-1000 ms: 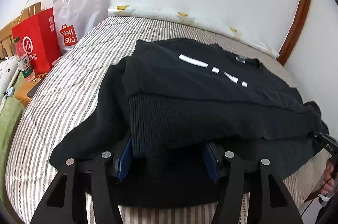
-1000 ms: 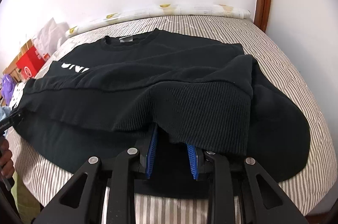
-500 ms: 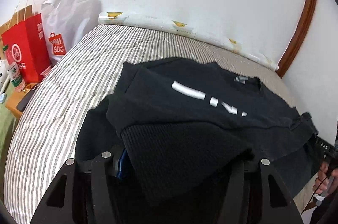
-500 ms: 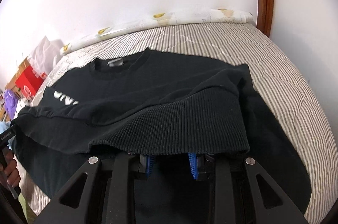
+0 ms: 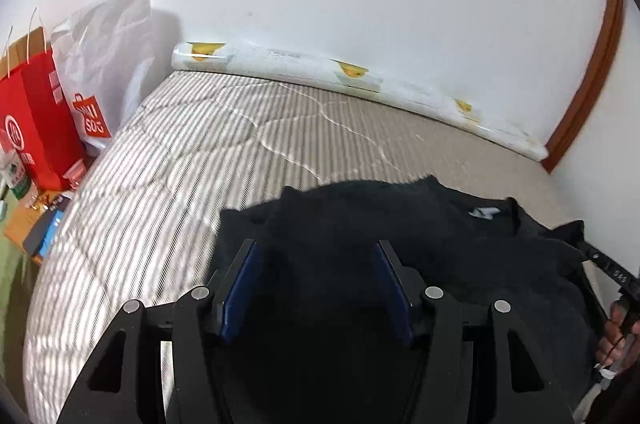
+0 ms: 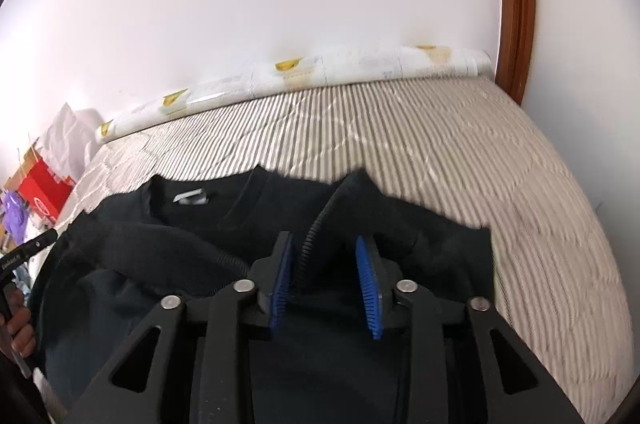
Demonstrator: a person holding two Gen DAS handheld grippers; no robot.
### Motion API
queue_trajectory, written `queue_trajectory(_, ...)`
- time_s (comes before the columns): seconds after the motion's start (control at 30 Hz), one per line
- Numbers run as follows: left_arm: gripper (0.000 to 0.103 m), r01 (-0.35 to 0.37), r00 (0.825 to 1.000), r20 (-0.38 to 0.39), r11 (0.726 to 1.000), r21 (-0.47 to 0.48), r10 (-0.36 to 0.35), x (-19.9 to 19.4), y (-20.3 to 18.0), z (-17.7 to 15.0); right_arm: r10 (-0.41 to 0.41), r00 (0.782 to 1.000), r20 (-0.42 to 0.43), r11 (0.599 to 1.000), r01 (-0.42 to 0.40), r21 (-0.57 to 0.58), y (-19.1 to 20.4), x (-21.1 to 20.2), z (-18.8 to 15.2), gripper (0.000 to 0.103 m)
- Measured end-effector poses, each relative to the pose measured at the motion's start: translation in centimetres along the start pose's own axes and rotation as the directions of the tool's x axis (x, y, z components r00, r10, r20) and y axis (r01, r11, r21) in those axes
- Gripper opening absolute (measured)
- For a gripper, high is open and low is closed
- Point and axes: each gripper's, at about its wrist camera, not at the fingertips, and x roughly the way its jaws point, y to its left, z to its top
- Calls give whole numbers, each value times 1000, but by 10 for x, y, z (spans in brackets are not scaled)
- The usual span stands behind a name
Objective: Fold small clothes
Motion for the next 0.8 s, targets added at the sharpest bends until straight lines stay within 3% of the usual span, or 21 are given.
queue_trajectory(0.1, 56, -21, 1000, -5, 1000, 3, 21, 6, 7, 8, -45, 999, 16, 999, 46, -18, -8, 0, 5, 51)
queue_trajectory(0.2, 56, -66, 997, -48, 997, 37, 68, 20, 12, 15, -67, 998, 7, 998, 67, -9, -24, 2, 6, 56)
queue_trajectory(0.33, 56, -71, 994, -80, 996, 52, 75, 35, 15, 14, -108, 994, 6, 994, 108, 30, -46, 4, 8, 57)
queue_trajectory(0.43, 56, -87, 992, -90, 994, 63, 93, 45, 13, 10, -63, 998, 15, 996, 62, 59, -53, 1, 5, 57)
queue_trajectory(0.57, 56, -93, 991, -85, 993, 76, 99, 50, 11, 9, -30, 998, -61, 999, 29, -16, -40, 23, 2, 57)
queue_trajectory(0.63, 49, -94, 991, -85, 992, 81, 100, 50, 10, 9, -38, 994, -106, 999, 35, -32, -36, 40, 1, 56)
queue_trajectory(0.67, 46, -95, 991, -85, 992, 82, 101, 52, 10, 10, -49, 992, -120, 998, 45, -32, -36, 46, 1, 56)
queue_trajectory(0.8, 28, -88, 993, -71, 994, 68, 93, 50, 12, 9, -88, 986, -145, 994, 78, -73, -33, 61, -2, 32)
